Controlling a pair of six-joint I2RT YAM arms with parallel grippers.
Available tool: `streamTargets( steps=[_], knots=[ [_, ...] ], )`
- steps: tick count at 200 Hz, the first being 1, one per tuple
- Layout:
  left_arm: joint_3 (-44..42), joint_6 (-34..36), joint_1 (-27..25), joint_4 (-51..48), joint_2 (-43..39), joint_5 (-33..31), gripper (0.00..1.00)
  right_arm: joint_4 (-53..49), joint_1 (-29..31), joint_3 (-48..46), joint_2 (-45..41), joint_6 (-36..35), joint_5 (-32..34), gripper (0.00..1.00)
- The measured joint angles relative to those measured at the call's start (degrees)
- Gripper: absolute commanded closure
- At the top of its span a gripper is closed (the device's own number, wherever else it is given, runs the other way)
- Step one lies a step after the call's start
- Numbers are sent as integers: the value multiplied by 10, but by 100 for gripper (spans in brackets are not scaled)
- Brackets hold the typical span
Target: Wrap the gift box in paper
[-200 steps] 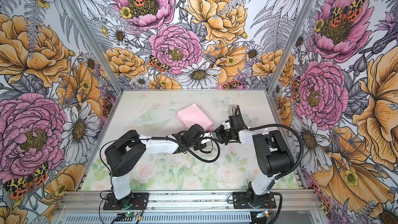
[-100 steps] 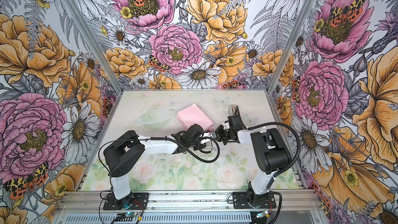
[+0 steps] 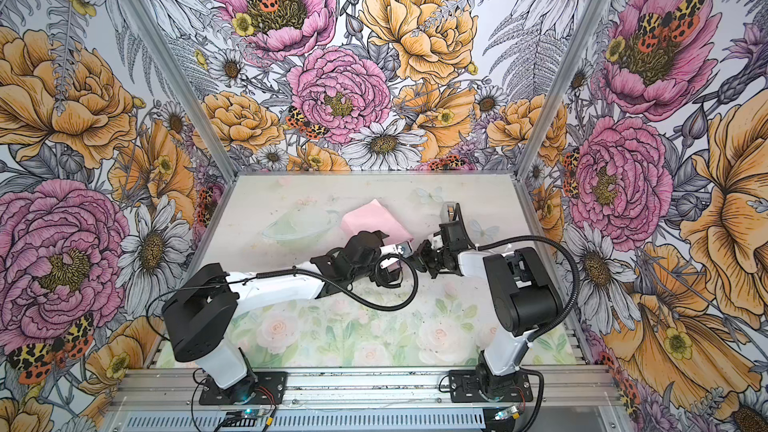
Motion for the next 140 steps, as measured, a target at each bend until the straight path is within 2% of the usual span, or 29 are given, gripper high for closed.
streamTargets(
  steps=[26,82,140],
  knots=[
    [0,13,5,6,1,-6,1,0,0,0,0,0,0,100],
    [3,33,7,-16,79,-6,1,0,0,0,0,0,2,100],
    [7,43,7,-12,86,-17,1,0,5,3,0,9,13,100]
  ],
)
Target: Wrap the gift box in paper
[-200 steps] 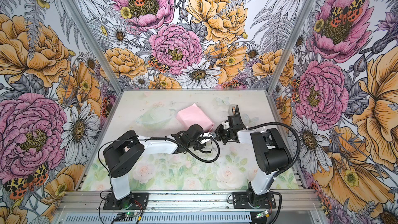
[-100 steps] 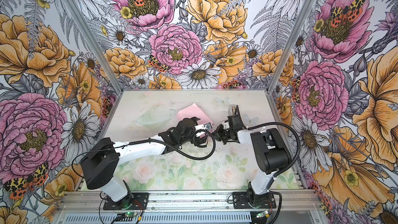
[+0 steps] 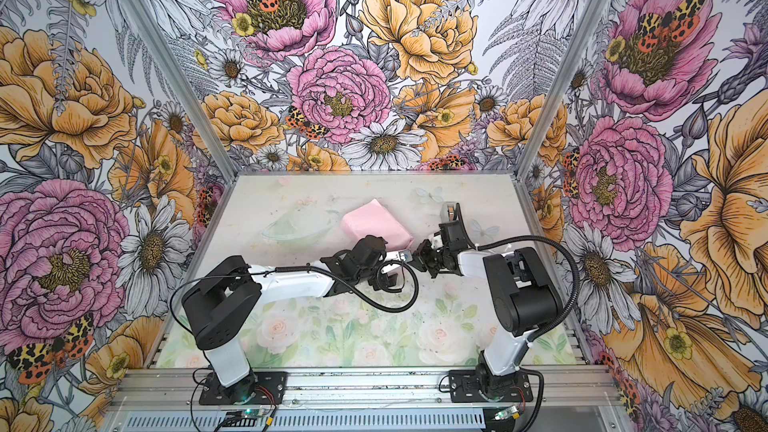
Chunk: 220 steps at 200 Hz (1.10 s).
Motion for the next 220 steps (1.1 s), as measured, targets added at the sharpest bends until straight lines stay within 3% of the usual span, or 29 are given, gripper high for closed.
streamTargets(
  steps=[81,137,220],
  knots=[
    [0,14,2,48,0,-31,1,0,2,0,-1,2,4,100],
    [-9,4,48,39,-13,37,1,0,2,0,-2,7,9,100],
    [-2,13,20,24,8,47,1,0,2,0,-13,20,18,100]
  ],
)
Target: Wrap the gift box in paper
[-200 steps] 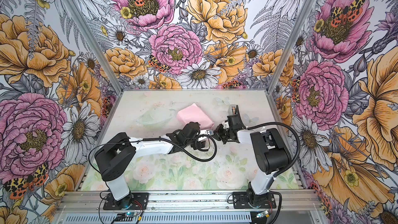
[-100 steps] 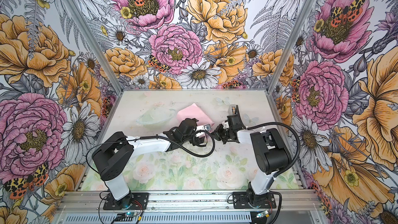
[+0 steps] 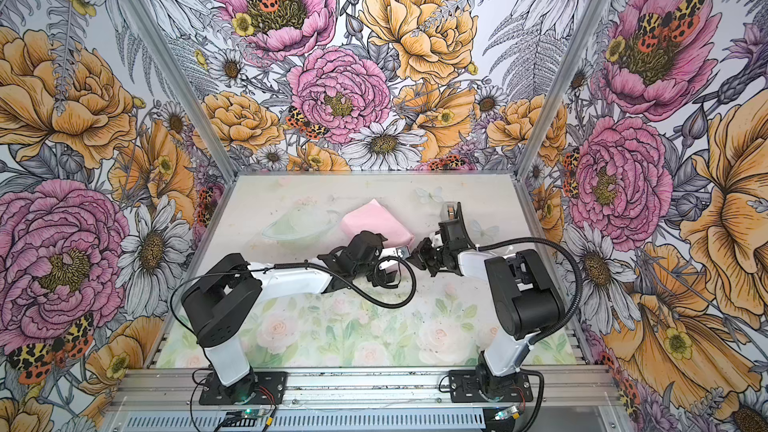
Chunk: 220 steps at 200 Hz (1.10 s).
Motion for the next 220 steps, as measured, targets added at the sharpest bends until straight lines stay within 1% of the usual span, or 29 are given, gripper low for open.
streamTargets(
  steps=[21,40,59,94,116,131,152,174,192,205,220],
  knots=[
    [5,3,-9,0,25,-18,1,0,0,0,0,2,0,100],
    [8,7,-17,13,36,-49,1,2,0,0,0,2,0,100],
    [9,7,-22,26,45,-78,5,4,0,0,0,2,0,100],
    [9,6,-28,58,59,-118,16,7,0,0,0,2,0,100],
    [7,6,-28,80,66,-131,23,8,0,0,0,7,2,100],
    [2,5,-28,98,68,-139,29,9,0,0,0,8,4,100],
    [-8,1,-28,122,69,-149,35,11,0,0,0,8,5,100],
    [-19,-5,-28,145,69,-151,39,10,-1,0,-10,8,12,85],
    [-24,-16,-25,160,69,-150,42,8,-7,-8,-38,6,18,75],
    [-27,-25,-22,167,69,-147,43,5,-18,-22,-71,0,25,72],
    [-30,-31,-20,176,69,-144,44,5,-30,-42,-100,-5,35,72]
  ],
)
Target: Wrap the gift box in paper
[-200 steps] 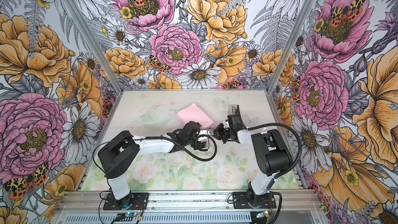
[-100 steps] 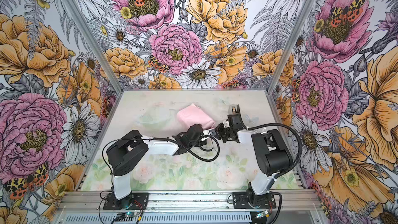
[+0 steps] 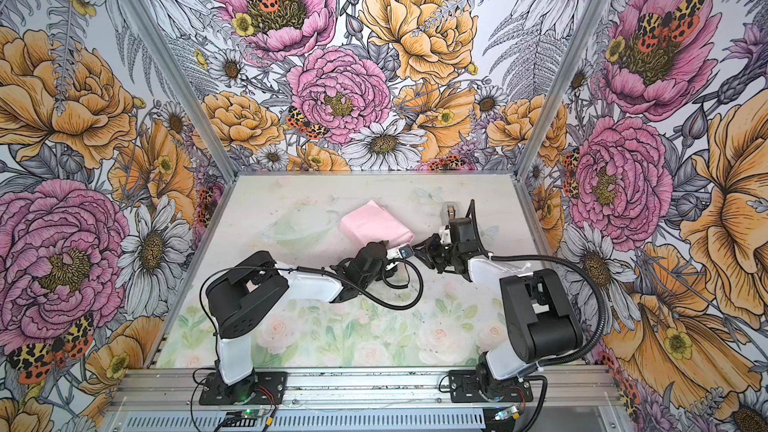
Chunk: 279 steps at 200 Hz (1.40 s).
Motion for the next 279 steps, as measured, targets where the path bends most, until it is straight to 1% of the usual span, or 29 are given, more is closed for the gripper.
streamTargets(
  steps=[20,51,86,117,132,149,162,176,184,191,218,238,250,258,279],
  knots=[
    [-3,-9,2,8,0,4,46,-5,-4,-14,-1,-3,16,75],
    [-5,-19,5,15,0,10,47,-10,20,-12,34,-4,35,82],
    [-7,-28,8,19,-1,18,49,-5,47,25,73,-4,52,87],
    [-8,-30,13,21,-3,29,52,18,60,41,84,0,59,89],
    [-9,-32,16,25,-3,36,52,21,60,42,84,0,61,84],
    [-11,-38,20,26,-5,47,52,5,50,42,71,-13,66,73],
    [-13,-40,23,28,-6,56,52,-20,30,41,41,-34,72,66],
    [-14,-43,25,31,-6,61,52,-42,7,41,2,-56,81,62],
    [-15,-43,26,33,-6,64,53,-55,-4,43,-20,-73,86,56],
    [-17,-43,27,34,-7,67,53,-65,-13,47,-33,-86,91,52],
    [-18,-43,29,37,-7,73,53,-91,-20,76,-29,-140,100,46],
    [-18,-43,31,37,-8,76,53,-101,-20,88,-1,-159,94,50],
    [-18,-43,32,36,-8,79,53,-104,-15,89,19,-156,87,59],
    [-18,-43,32,36,-8,80,53,-110,-11,88,33,-153,86,63],
    [-18,-46,34,36,-9,84,53,-112,12,77,49,-137,85,68]
  ],
)
